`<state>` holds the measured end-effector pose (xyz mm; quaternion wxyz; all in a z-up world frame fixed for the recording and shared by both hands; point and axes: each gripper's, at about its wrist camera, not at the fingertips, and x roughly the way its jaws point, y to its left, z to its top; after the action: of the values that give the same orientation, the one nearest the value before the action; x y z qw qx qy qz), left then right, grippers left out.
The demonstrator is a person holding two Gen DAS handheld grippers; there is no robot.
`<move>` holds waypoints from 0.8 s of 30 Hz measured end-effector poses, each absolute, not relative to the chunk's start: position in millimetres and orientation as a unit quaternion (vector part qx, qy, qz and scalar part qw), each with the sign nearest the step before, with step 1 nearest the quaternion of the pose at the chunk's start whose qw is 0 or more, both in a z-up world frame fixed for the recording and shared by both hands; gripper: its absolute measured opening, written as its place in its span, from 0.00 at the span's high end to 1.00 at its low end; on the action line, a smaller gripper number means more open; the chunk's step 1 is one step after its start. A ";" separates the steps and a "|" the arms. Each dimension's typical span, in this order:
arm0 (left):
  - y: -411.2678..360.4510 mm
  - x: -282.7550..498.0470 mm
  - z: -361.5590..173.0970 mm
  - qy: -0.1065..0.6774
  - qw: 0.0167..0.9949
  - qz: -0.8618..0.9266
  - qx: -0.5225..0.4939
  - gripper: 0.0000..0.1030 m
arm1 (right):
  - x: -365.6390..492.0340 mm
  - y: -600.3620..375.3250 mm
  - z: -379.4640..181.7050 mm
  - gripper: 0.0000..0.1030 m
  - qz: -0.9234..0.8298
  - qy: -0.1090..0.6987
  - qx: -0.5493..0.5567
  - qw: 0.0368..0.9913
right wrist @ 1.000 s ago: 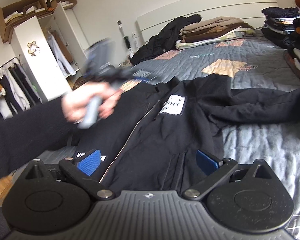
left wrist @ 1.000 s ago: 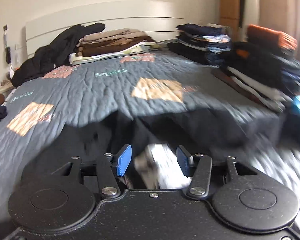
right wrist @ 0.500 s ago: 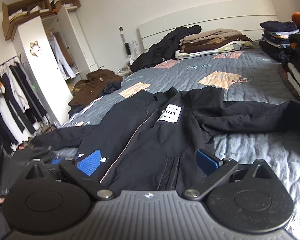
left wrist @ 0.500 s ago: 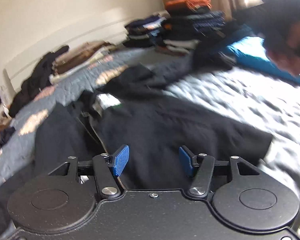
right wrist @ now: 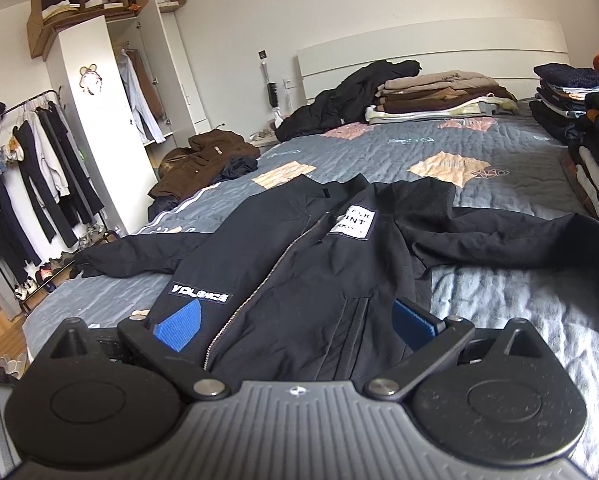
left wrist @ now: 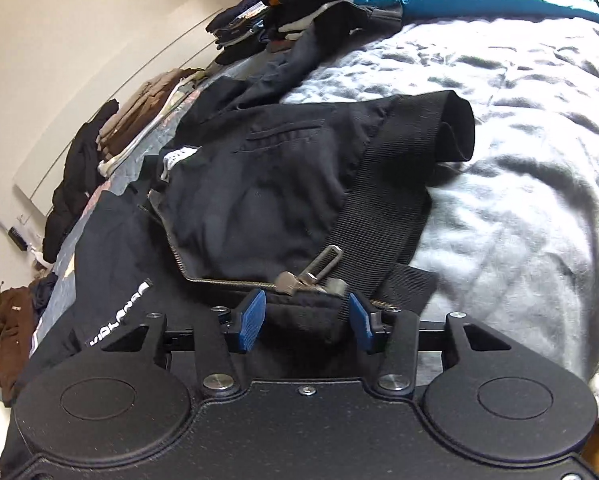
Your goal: Fold clothes
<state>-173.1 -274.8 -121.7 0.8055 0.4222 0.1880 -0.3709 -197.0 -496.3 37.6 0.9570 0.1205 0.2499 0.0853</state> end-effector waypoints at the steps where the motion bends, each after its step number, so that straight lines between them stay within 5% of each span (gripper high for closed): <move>1: -275.9 -177.3 -124.4 0.178 0.804 -0.367 0.433 0.56 | -198.8 -495.5 37.9 0.01 0.087 0.249 0.119 0.957; 4: -277.1 -182.2 -130.0 0.158 0.808 -0.351 0.447 0.61 | -204.7 -492.1 38.6 0.01 0.091 0.249 0.114 0.957; 7: -276.3 -173.7 -125.9 0.178 0.831 -0.330 0.411 0.85 | -208.7 -491.5 39.2 0.01 0.090 0.248 0.113 0.958; 12: -242.0 -148.1 -94.6 0.275 0.900 -0.253 0.225 0.86 | -214.0 -492.6 40.3 0.01 0.090 0.244 0.115 0.959; 16: -219.2 -134.7 -100.2 0.372 0.892 -0.181 0.182 0.77 | -216.1 -494.1 40.6 0.01 0.091 0.243 0.116 0.959; 21: -213.2 -153.8 -90.2 0.349 0.891 -0.209 0.201 0.76 | -218.0 -492.9 38.5 0.01 0.090 0.248 0.111 0.958; 24: -227.7 -172.9 -74.0 0.290 0.896 -0.252 0.221 0.54 | -220.5 -492.6 37.1 0.01 0.091 0.251 0.107 0.958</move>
<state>-172.9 -227.7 -74.0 0.8964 0.2213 0.2899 -0.2519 -220.5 -492.6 37.1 0.9577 0.1073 0.2513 0.0907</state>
